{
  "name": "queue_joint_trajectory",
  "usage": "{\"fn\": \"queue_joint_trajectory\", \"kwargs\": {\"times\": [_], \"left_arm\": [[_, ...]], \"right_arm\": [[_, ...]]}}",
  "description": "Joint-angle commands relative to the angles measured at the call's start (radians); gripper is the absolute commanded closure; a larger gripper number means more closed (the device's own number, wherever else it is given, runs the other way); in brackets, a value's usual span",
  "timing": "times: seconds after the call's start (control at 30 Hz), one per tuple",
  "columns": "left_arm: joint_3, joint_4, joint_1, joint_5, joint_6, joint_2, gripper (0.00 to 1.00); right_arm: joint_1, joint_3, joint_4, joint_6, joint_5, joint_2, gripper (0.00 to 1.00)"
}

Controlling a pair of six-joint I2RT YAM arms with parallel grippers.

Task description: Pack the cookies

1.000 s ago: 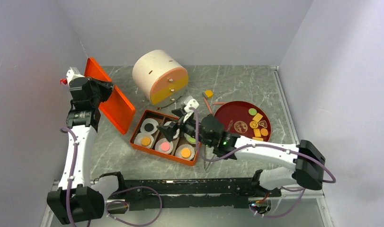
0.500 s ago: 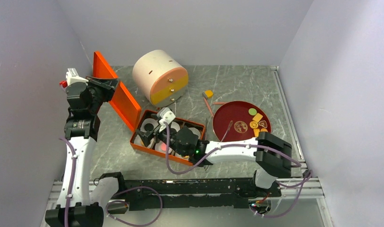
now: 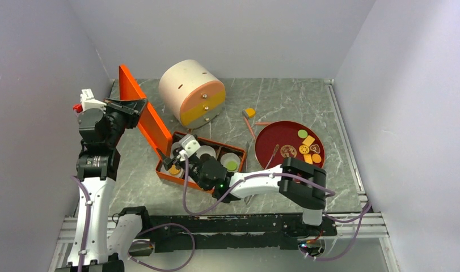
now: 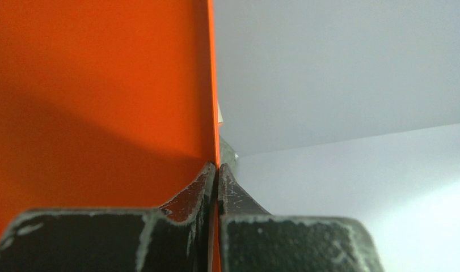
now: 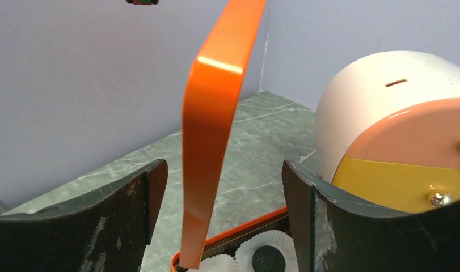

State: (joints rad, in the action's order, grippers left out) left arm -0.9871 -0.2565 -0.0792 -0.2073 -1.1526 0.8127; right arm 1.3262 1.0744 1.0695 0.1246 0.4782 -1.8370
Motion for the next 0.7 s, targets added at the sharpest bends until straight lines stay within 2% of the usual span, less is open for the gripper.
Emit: {"fn": "queue_joint_trajectory", "kwargs": {"times": [0.0,0.1,0.23,0.57,0.67], "left_arm": [[-0.032,0.055,0.013,-0.032,-0.022,-0.043,0.95],[-0.048,0.039,0.019,-0.053,-0.014,-0.049,0.95],[-0.072,-0.035,0.037,-0.046,0.027,-0.063,0.95],[-0.144,-0.203,0.106,0.075,0.197,-0.101,0.67],[-0.152,-0.237,0.115,0.107,0.236,-0.105,0.52]], "right_arm": [[0.007,0.039,0.192,0.102,0.048,-0.036,0.25],[0.008,0.034,0.249,0.17,0.051,-0.054,0.32],[0.015,-0.014,0.342,0.272,0.046,-0.043,0.48],[0.05,-0.165,0.49,0.586,0.011,0.025,0.84],[0.07,-0.205,0.557,0.719,0.01,0.033,0.93]]}}
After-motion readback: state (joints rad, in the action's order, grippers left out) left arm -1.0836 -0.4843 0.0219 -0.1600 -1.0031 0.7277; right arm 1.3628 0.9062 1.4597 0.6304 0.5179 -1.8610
